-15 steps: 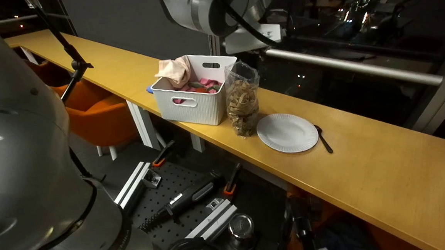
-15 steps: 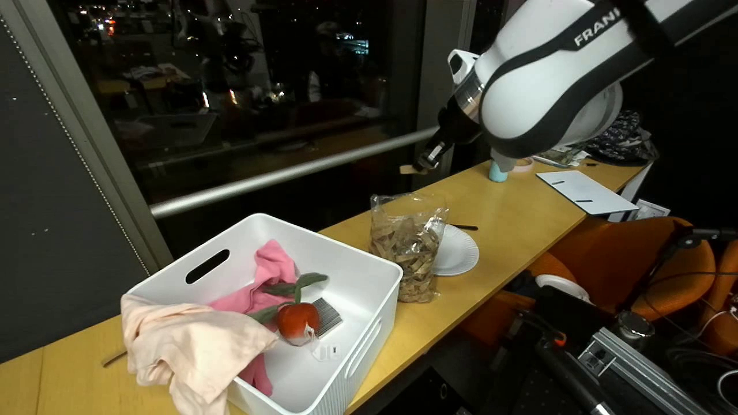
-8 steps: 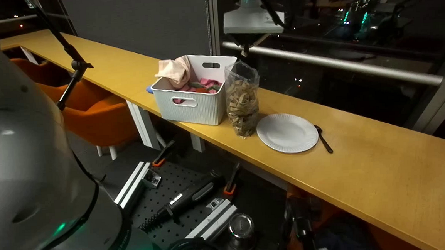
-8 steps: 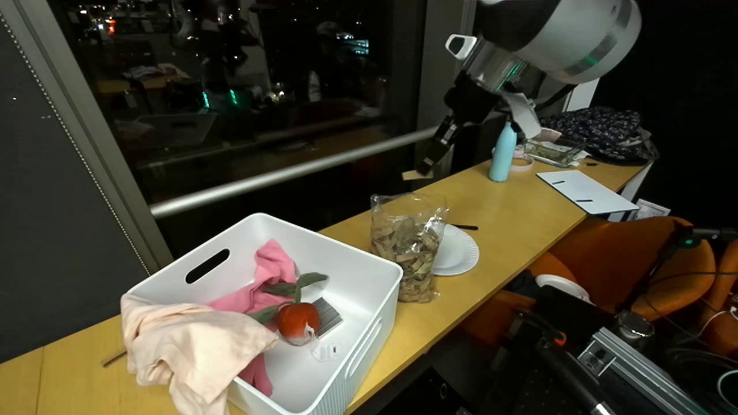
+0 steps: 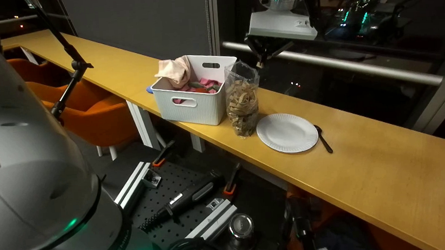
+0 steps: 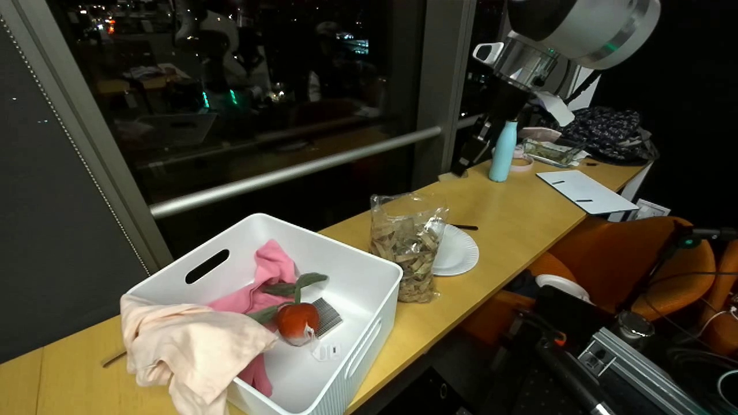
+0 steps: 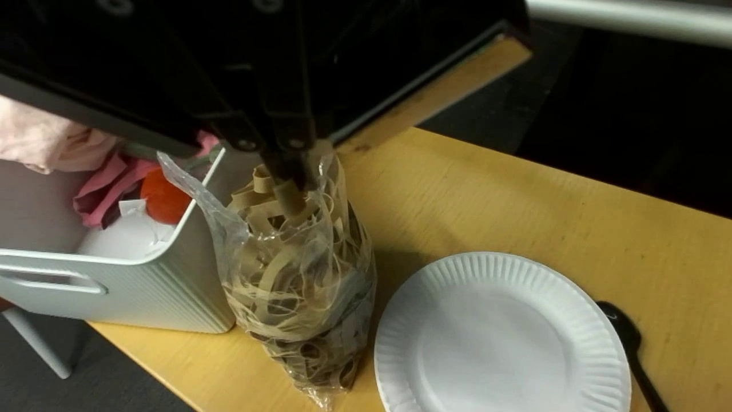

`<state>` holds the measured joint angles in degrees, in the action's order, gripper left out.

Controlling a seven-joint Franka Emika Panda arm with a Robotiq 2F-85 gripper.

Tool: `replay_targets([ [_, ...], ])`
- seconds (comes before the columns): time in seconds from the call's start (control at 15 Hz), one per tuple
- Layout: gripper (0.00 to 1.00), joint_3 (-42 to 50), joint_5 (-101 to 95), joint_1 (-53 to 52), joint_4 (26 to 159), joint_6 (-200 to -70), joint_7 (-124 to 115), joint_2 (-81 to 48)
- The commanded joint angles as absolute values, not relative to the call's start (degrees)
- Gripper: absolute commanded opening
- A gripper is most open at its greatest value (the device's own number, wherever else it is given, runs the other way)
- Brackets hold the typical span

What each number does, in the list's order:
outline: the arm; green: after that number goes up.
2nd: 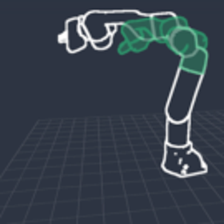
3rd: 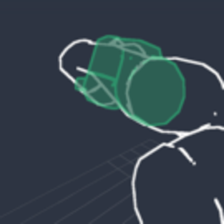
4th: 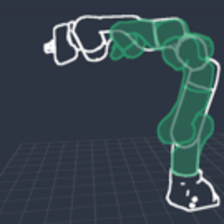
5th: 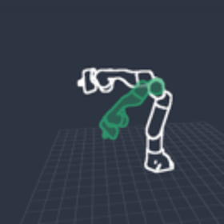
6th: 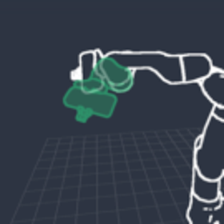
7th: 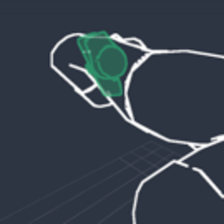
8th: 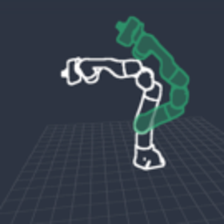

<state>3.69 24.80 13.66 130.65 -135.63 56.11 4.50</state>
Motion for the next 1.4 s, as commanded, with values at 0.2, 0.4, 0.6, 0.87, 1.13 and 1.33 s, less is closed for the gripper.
replay_targets([
  [0.2, 0.00, 4.9, 21.9, 8.4, 125.3, -134.7, 54.3, -0.1],
  [0.4, 0.00, 4.3, 21.7, 7.0, 123.4, -134.5, 54.4, -2.0],
  [0.6, 0.00, 3.6, 20.9, 5.8, 121.4, -135.2, 54.4, -4.9],
  [0.87, 0.27, 2.4, 21.0, 5.4, 120.0, -136.3, 56.0, -7.1],
  [1.13, 0.49, 1.4, 20.7, 5.4, 121.7, -136.1, 56.2, -6.2],
  [1.33, 0.71, 1.6, 20.2, 5.6, 124.4, -137.2, 55.2, -3.8],
])
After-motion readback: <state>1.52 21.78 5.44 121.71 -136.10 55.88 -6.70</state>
